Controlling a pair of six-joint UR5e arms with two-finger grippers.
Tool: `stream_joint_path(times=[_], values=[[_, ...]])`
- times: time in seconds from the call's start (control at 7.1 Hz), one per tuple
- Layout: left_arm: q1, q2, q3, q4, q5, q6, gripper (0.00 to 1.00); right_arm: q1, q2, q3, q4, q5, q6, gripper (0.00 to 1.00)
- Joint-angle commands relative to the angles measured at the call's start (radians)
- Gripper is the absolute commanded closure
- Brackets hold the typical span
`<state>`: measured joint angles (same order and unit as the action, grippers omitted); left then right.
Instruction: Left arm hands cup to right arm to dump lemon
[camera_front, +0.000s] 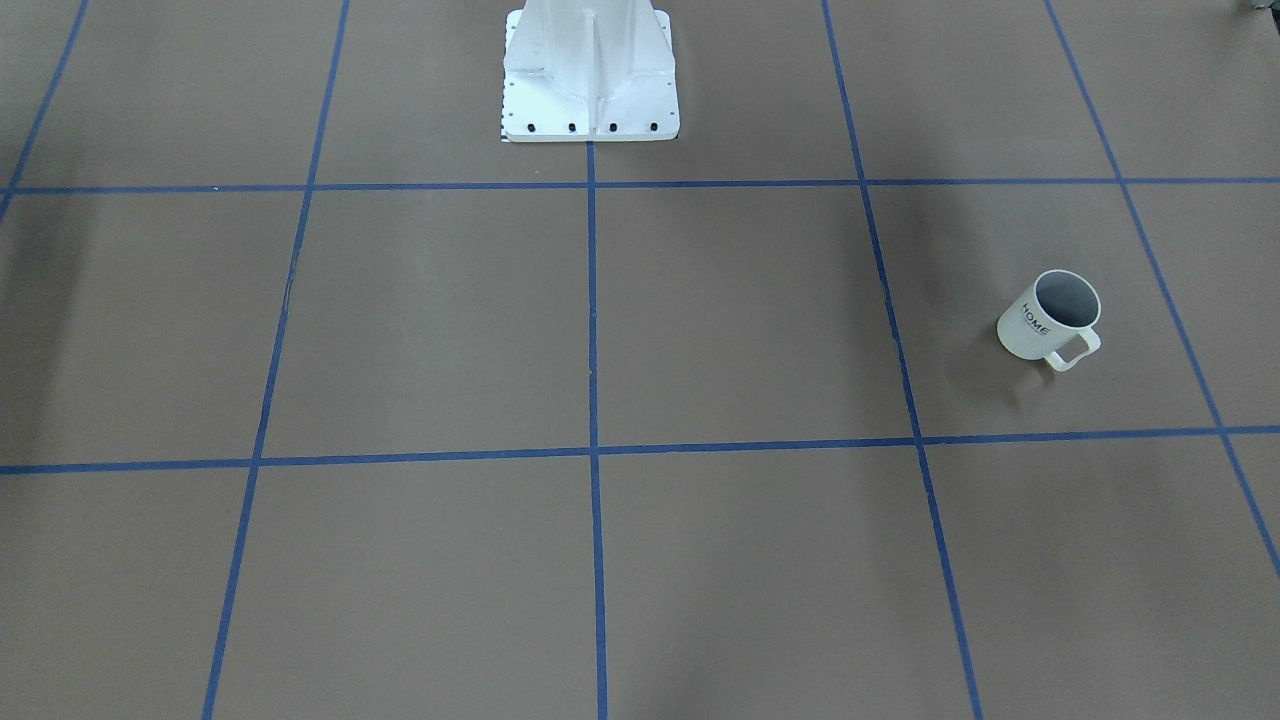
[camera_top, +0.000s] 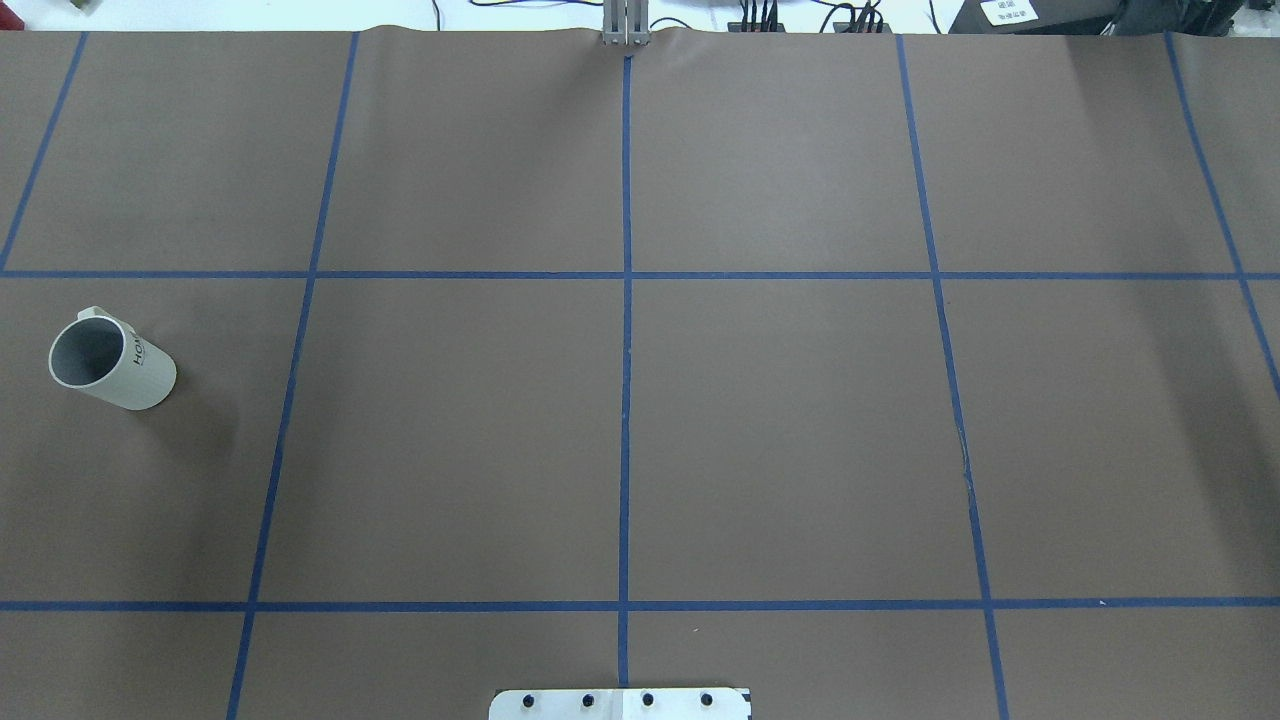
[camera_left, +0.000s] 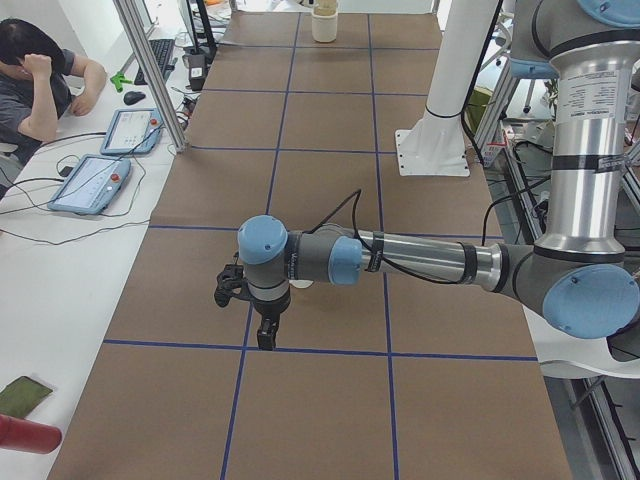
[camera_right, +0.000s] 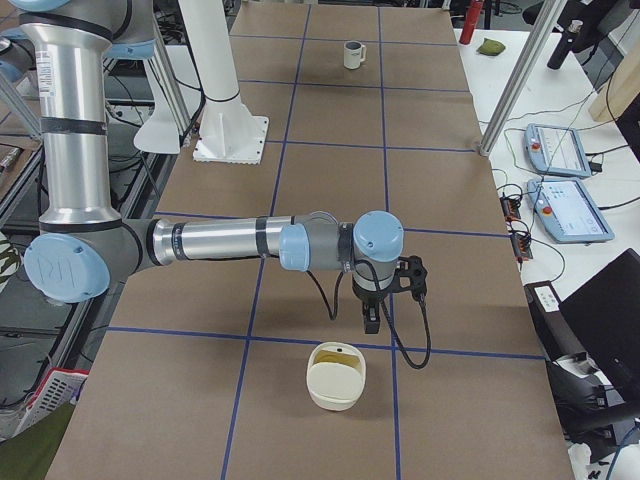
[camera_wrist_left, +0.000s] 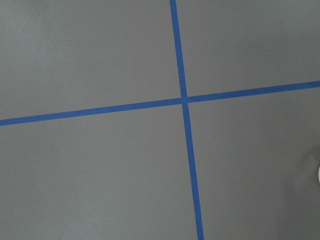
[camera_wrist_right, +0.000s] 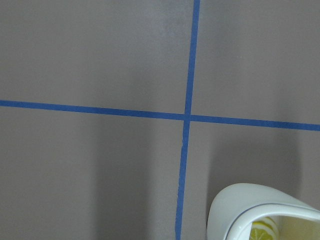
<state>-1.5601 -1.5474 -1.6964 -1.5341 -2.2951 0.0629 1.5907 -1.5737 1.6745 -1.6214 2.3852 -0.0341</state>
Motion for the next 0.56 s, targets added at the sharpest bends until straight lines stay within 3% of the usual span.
stream_joint_path(times=[0.0, 0.42], values=[[0.000, 0.001, 0.001, 0.000, 0.002, 0.000, 0.00, 0.000, -0.003, -0.044, 0.000, -0.006, -0.003, 0.00], [0.000, 0.001, 0.004, 0.000, 0.002, 0.000, 0.00, -0.003, -0.005, -0.075, 0.000, -0.009, -0.004, 0.00]])
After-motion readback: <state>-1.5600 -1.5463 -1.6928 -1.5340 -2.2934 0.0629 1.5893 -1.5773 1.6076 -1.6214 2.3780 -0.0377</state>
